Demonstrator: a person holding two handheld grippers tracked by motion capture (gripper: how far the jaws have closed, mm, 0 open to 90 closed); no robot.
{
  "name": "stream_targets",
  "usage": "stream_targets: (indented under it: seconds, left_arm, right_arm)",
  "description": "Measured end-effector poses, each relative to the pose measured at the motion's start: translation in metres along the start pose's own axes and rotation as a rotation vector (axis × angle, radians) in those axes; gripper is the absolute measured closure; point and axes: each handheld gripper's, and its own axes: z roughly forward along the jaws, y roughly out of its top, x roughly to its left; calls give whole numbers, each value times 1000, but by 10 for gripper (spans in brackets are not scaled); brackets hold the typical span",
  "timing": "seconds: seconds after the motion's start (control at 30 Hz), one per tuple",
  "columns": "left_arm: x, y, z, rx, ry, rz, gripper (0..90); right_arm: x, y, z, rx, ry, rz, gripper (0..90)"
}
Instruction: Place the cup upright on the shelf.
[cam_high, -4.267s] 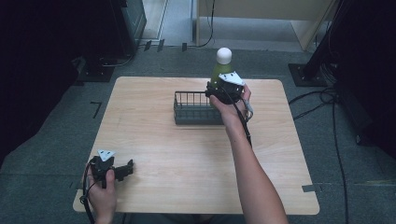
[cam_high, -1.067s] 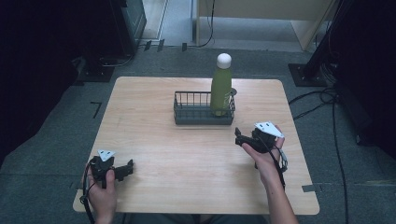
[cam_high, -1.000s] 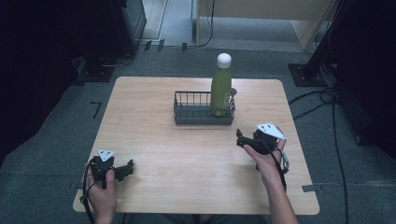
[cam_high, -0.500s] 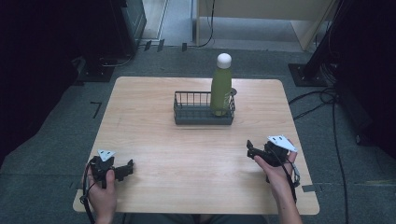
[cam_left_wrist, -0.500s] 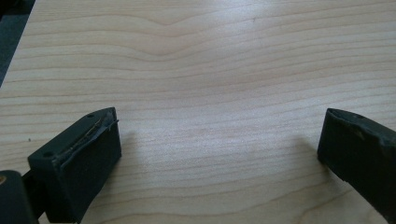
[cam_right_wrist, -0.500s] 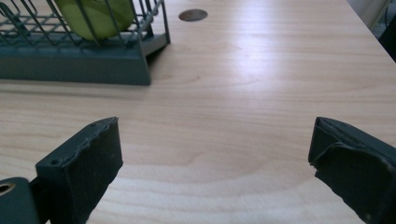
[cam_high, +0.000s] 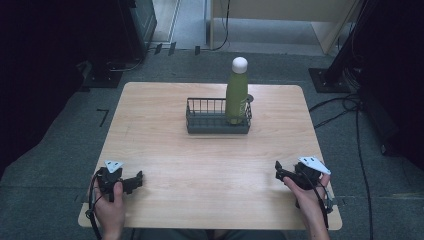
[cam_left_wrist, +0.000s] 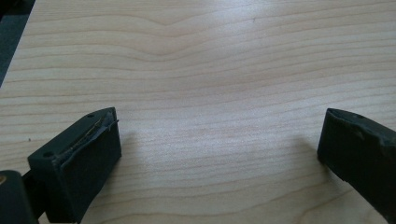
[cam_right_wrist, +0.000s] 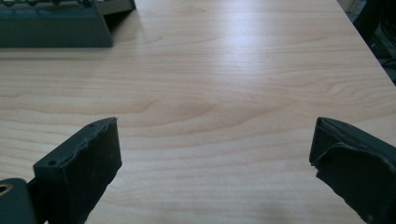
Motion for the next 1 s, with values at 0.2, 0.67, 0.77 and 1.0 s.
stream_targets:
  seconds: [0.2, 0.67, 0.77, 1.0]
  left_arm:
    - [0, 0, 0, 0, 0, 0, 1]
    - [0, 0, 0, 0, 0, 0, 0]
    - [0, 0, 0, 0, 0, 0, 0]
    - [0, 0, 0, 0, 0, 0, 1]
  right_arm:
    - [-12, -9, -7, 31, -28, -4, 20]
    - [-34, -33, -17, 105, -90, -33, 12]
    - [-39, -35, -20, 108, -97, -28, 11]
    - [-47, -37, -22, 161, -118, -44, 0]
